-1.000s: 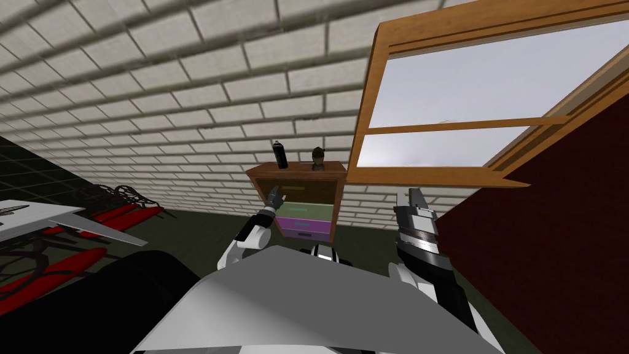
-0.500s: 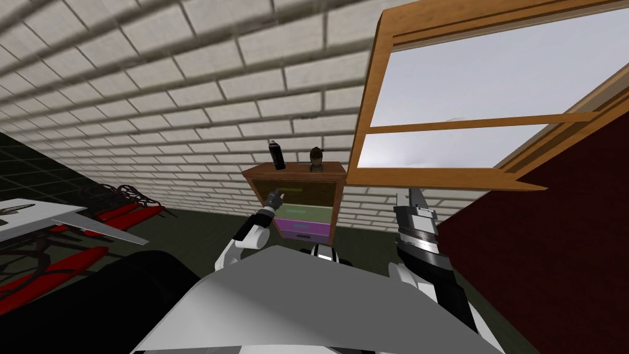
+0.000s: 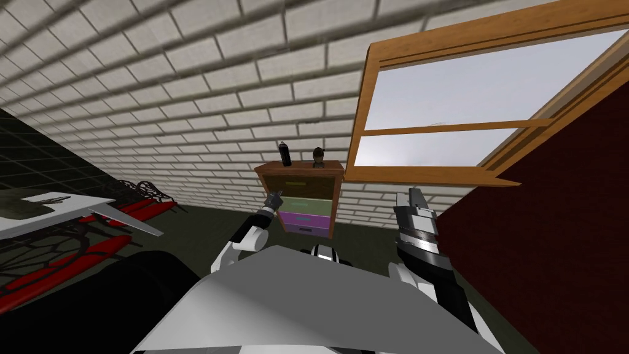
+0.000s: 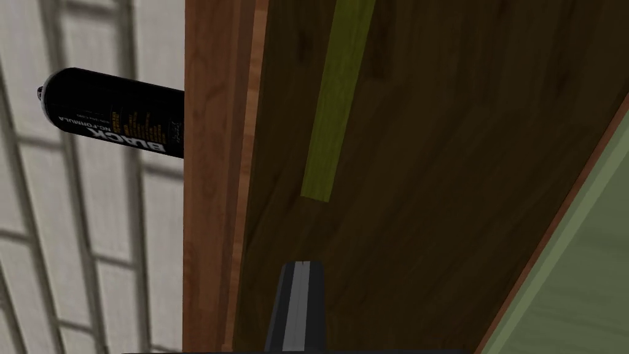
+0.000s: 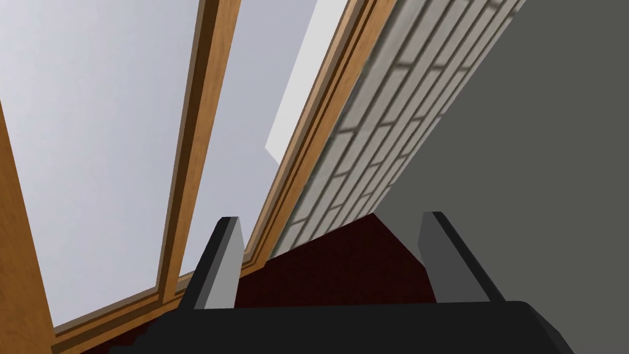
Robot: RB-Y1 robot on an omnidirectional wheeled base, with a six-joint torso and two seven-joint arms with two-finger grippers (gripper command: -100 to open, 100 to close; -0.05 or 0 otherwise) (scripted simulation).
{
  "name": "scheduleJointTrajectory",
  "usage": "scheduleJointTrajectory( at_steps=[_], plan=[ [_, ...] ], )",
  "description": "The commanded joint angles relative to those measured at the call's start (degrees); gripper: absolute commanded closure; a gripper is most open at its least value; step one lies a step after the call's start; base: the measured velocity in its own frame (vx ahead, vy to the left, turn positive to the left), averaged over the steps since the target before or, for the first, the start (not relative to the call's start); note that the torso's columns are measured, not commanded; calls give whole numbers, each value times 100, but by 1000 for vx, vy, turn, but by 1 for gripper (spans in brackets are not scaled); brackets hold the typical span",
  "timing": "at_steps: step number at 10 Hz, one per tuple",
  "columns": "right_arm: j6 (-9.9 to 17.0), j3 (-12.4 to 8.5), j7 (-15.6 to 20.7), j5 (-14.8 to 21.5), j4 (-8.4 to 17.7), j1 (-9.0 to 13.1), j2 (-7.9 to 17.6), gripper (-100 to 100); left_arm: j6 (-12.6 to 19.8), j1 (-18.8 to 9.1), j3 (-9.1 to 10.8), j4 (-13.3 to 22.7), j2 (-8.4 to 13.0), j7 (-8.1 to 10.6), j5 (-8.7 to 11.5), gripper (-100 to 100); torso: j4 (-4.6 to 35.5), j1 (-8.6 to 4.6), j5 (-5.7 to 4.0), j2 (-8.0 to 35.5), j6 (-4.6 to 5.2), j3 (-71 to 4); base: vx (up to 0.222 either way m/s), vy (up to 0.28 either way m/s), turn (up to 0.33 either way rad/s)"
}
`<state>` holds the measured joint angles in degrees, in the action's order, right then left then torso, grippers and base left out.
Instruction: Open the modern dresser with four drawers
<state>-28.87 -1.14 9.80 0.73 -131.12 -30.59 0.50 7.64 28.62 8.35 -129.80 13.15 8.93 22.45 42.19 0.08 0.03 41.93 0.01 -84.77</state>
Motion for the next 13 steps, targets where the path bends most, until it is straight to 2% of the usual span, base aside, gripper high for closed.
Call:
scheduleJointTrajectory(
  at_steps=[1, 4, 5, 6, 7, 8, 13],
  plan=[
    [0, 0, 0, 0, 0, -2, 0, 0, 166, 20, 57, -108, 15, 32, 31, -100, -11, -11, -3, -38, 0, -25, 153, 4, 3],
    [-1, -1, 0, 0, -1, -4, 1, 0, 394, 46, 134, -246, 35, 76, 72, -100, 5, -5, -1, 23, -1, 12, 183, 20, -5],
    [-1, -1, 0, 0, -1, -4, 0, 0, 335, 39, 118, -215, 32, 65, 64, -100, 12, -17, -5, 44, -1, 26, 84, -2, 2],
    [-1, 0, 0, 0, -1, -2, 0, 0, 466, 67, 175, -355, 39, 98, 94, -100, 20, -15, -5, 76, -1, 44, 119, 11, 7],
    [-1, -1, 0, 0, -1, -3, 0, 0, 410, 45, 151, -293, 31, 81, 77, -100, 17, -7, -3, 56, -1, 36, 73, 7, 3],
    [-1, 0, 0, 0, -1, -2, 0, 0, 428, 45, 155, -304, 31, 85, 79, 100, 14, -7, -2, 56, -1, 32, 11, 0, 0],
    [0, 0, 0, 0, 0, 2, 0, 0, 431, 200, 136, -488, 74, 89, 117, 100, 9, -19, -1, 40, 7, 25, -158, -16, 32]
  ],
)
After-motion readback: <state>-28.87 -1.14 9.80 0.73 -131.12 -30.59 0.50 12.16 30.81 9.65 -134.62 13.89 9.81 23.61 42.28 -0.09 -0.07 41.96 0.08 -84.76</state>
